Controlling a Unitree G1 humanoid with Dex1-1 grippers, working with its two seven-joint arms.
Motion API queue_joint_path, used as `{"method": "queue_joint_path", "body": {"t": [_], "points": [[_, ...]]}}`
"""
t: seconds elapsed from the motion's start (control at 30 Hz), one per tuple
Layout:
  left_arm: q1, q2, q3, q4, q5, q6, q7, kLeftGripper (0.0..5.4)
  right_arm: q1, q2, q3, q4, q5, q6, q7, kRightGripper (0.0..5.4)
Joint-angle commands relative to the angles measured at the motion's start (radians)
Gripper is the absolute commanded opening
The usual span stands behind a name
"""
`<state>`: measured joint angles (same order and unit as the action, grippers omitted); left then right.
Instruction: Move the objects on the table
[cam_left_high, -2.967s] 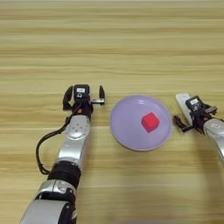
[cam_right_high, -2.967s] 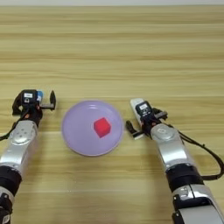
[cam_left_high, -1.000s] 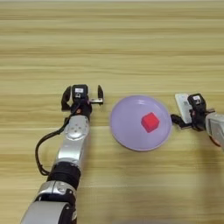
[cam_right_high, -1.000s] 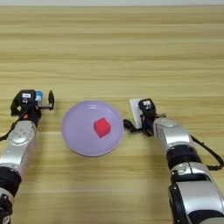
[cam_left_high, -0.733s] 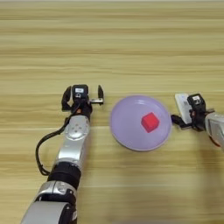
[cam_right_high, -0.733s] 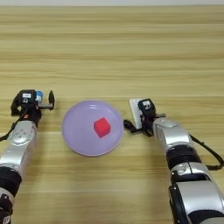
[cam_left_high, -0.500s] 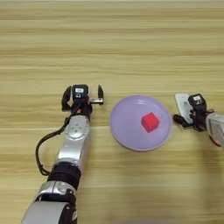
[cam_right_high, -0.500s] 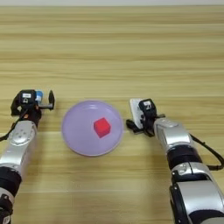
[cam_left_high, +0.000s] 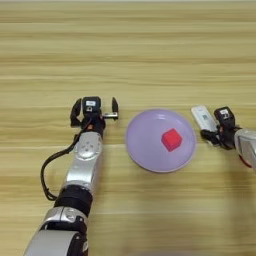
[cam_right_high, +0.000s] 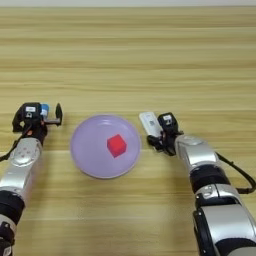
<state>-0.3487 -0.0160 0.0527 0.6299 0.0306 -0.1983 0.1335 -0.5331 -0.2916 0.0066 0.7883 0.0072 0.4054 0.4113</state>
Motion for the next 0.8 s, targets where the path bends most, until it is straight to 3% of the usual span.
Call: {"method": "queue_joint_path", "body": {"t": [0.03,0.53,0.8], "points": [[-0.004,0.002,0.0,0.0,0.003,0.02,0.002,5.4,0.023,0.007,0.01,0.035,-0.012,0.023,-0.014,2.9],[-0.005,0.003,0.001,0.005,0.003,0.018,0.002,5.4,0.035,0.024,-0.024,-0.006,0.023,0.003,-0.028,2.9],[-0.006,0.002,0.0,0.01,0.004,0.016,0.003,5.4,0.085,0.028,-0.029,-0.217,0.046,0.058,-0.033,2.9]]}}
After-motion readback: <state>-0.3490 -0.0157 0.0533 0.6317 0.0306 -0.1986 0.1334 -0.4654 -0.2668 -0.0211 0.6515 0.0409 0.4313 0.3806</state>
